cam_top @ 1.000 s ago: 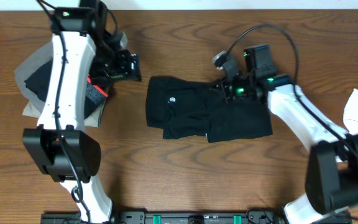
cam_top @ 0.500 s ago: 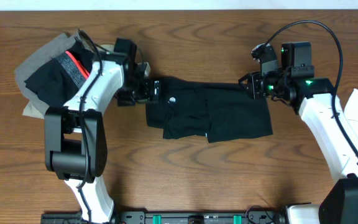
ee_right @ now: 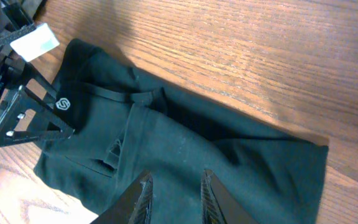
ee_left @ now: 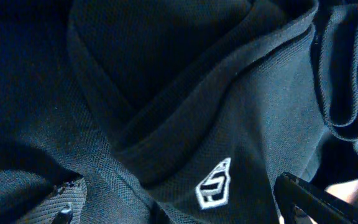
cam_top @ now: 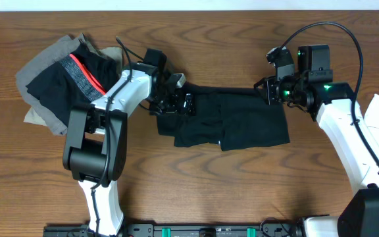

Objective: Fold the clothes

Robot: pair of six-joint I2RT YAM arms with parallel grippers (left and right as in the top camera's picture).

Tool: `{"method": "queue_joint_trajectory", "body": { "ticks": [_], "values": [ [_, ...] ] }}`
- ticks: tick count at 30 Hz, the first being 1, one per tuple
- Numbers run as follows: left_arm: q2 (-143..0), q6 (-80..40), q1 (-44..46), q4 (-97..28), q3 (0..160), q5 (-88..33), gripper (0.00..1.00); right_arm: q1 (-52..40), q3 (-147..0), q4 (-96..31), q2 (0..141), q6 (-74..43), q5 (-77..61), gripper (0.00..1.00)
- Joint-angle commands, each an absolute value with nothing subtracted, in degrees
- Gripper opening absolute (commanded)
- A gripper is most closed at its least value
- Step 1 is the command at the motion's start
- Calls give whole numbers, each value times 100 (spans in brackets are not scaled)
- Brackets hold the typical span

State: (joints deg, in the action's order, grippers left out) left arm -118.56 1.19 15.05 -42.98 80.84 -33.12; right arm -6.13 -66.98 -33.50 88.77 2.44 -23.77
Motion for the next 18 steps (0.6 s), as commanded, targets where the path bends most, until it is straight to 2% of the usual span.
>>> {"method": "queue_joint_trajectory", "body": {
  "ticks": [1,4,7,8,14,15,18],
  "values": [
    [-12223,-34,1540,-4252,8031,-3413,98,-607,-6777,-3371,8799,196,-2445,24],
    [-12226,-32,1540,-4244,8031,-3411,99,-607,-6777,-3363,8799,196,-2445,24],
    [-12226,-32,1540,-4248,8031,-3411,72,-607,-6777,-3363,8799,196,-2445,23],
    [-12226,-30,1540,-4246,8034,-3413,59,-607,-6777,-3365,8799,196,-2445,23],
    [-12143,40,1533,-4375,8084,-3406,11,-607,-6777,-3367,8799,196,-2445,22],
    [-12112,38,1520,-4440,8119,-3406,7,-607,-6777,-3369,8799,196,-2445,22],
    [-11920,40,1439,-4770,8315,-3328,6,-607,-6777,-3371,8799,196,-2445,22]
  ]
}}
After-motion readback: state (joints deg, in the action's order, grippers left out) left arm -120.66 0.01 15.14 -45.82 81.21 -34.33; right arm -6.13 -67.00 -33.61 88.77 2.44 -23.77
